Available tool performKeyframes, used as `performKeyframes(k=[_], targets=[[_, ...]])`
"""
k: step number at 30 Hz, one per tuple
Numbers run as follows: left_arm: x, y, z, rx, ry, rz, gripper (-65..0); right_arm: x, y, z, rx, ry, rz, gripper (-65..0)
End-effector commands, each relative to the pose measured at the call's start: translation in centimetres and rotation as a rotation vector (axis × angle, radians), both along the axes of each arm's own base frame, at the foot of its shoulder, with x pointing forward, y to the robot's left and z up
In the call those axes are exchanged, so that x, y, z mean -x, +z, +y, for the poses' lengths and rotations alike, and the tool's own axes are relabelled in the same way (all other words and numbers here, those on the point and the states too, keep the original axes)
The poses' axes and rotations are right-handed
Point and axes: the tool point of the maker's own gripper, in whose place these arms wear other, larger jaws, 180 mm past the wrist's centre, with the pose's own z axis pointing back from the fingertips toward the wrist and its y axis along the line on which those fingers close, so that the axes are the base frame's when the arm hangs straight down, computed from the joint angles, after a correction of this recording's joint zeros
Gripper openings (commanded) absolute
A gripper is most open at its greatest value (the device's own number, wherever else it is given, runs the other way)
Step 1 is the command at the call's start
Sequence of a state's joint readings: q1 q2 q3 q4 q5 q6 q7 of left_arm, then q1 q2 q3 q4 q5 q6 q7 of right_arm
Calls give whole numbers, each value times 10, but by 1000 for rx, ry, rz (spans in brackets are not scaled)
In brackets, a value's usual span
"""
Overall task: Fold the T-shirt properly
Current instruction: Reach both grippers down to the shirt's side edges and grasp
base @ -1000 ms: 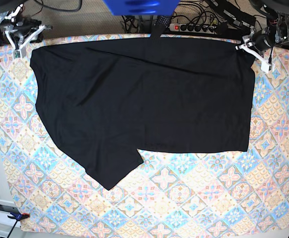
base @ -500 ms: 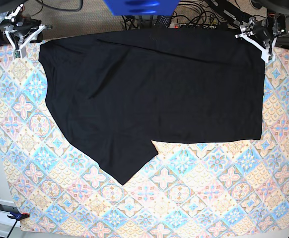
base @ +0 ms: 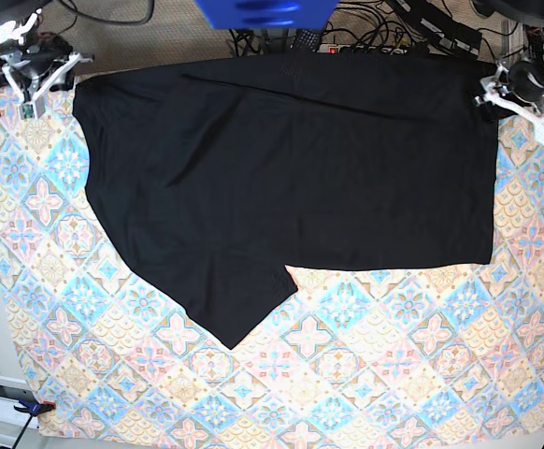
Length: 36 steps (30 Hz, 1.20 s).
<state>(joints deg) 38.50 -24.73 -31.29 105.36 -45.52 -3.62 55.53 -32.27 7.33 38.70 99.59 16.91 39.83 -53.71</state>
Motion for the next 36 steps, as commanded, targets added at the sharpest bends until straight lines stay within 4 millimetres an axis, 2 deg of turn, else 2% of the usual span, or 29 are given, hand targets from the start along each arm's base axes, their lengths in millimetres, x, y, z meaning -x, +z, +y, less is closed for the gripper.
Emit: performKeyframes(k=[1,4,12,15,18,22,28,36], targets=[[-23,13,0,4,-14,-70,-359,-9,12,-5,26,22,-38,-529],[-40,11,2,33,-1,-64,-354,-39,31,-3,55,47,-120,-529],[-99,7,36,96,97,-96,-354,-93,55,-2,68,62,-257,-529],[-116,5,46,125,141,-115,-353,-121,63,11,59,117,-306,-529],[-131,-1,52,168,188,-124,-353,-140,66,27,47,190,-322,-529],[-152,-1,58,209,230,-144,-353,-154,68,44,29,244,-340,-529],[-182,-1,63,174,262,-172,-353,-171,73,44,19,239,-373,-529],[-197,-24,89,116,377,-204,-353,-173,69,44,7,230,-366,-529]])
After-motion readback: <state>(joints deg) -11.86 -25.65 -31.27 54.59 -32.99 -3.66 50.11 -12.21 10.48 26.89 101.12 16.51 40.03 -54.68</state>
